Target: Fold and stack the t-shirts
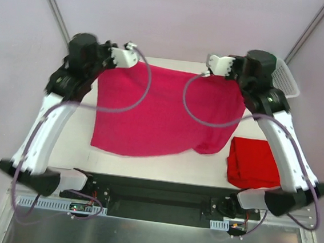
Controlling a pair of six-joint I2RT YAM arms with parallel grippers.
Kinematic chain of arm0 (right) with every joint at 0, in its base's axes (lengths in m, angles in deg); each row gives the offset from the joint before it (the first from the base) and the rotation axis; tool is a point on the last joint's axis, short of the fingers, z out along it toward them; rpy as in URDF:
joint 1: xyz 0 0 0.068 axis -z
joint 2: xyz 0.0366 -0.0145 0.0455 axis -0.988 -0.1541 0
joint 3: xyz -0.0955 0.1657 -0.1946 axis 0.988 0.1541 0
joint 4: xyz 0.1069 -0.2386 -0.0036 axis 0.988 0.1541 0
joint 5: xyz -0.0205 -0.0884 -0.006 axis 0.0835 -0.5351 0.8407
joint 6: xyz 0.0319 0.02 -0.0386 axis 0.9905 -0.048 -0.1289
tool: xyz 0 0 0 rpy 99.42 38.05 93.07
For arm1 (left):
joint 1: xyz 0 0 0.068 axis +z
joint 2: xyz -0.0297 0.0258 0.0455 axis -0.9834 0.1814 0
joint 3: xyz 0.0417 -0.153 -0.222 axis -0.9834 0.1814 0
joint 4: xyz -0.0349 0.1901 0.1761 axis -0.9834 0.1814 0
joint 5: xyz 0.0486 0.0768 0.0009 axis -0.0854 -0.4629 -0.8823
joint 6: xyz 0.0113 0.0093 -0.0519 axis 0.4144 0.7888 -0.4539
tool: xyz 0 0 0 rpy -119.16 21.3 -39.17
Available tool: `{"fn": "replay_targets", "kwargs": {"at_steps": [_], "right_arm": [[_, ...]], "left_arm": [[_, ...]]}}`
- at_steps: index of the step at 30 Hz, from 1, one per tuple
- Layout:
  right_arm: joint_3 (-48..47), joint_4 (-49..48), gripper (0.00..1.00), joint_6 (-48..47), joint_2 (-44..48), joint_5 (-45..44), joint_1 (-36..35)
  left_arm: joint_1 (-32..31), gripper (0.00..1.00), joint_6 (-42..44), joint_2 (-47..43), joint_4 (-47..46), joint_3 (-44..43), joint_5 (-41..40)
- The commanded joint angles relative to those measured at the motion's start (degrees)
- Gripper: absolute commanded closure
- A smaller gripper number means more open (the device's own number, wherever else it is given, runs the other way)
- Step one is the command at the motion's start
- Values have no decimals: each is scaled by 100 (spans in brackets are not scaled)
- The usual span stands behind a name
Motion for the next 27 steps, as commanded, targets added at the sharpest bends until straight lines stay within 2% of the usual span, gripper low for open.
{"fn": "replay_targets", "kwargs": {"at_steps": [1, 3, 4, 5, 6, 7, 8, 10, 11, 13, 14, 16, 17, 18, 20, 22, 24, 27], "right_arm": [[-658, -126, 99, 188, -1213, 195, 249], [-1010, -424, 99, -75, -1768, 265, 310], [-1621, -487, 99, -164, -2363, 239, 372], [-2001, -531, 99, -251, -2735, 239, 398], [-2492, -523, 99, -374, -3069, 230, 442], [-3376, -531, 99, -776, -3751, 108, 503], [-3915, -557, 99, -954, -4019, 37, 530], [-4656, -584, 99, -1453, -4415, -121, 583], [-4763, -715, 99, -1543, -4391, -104, 592], [-4171, -1074, 99, -1745, -3997, 62, 601], [-3497, -1503, 99, -1799, -3560, 89, 592], [-3088, -1673, 99, -1721, -3258, -41, 531], [-2990, -1735, 99, -1485, -3092, -103, 530], [-2711, -1805, 99, -1413, -2785, -174, 513], [-2446, -2112, 99, -1342, -2415, -323, 417], [-2278, -2349, 99, -1395, -1931, -551, 102], [-2277, -2325, 99, -1299, -1659, -640, -93], [-1480, -2333, 99, -1263, -1105, -877, -199]], "left_arm": [[411, 100, -21, 1486, -557, -522, 360], [648, 100, 365, 2540, -917, -1294, 299], [719, 100, 532, 2936, -1031, -1671, 221], [763, 100, 960, 3827, -1058, -2745, 89], [851, 100, 1199, 4297, -1059, -3409, 1], [878, 100, 1471, 4772, -1059, -4137, -157], [895, 100, 1952, 5568, -1059, -5641, -106], [913, 100, 2499, 6040, -1268, -6655, 174], [913, 100, 2876, 5964, -1461, -6632, 176], [913, 100, 2863, 5413, -2056, -5889, 167], [913, 100, 2793, 4644, -2400, -4667, 124], [896, 100, 2740, 3875, -3120, -3552, 79], [852, 100, 2626, 3219, -3228, -2773, 10], [817, 100, 2582, 2908, -3525, -2434, -35], [581, 100, 2642, 2084, -3974, -1793, -271], [212, 100, 2791, 1415, -4222, -1597, -456], [-298, 100, 3090, 1095, -4293, -1561, -858], [-510, 100, 3082, 524, -4232, -975, -1395]]}}
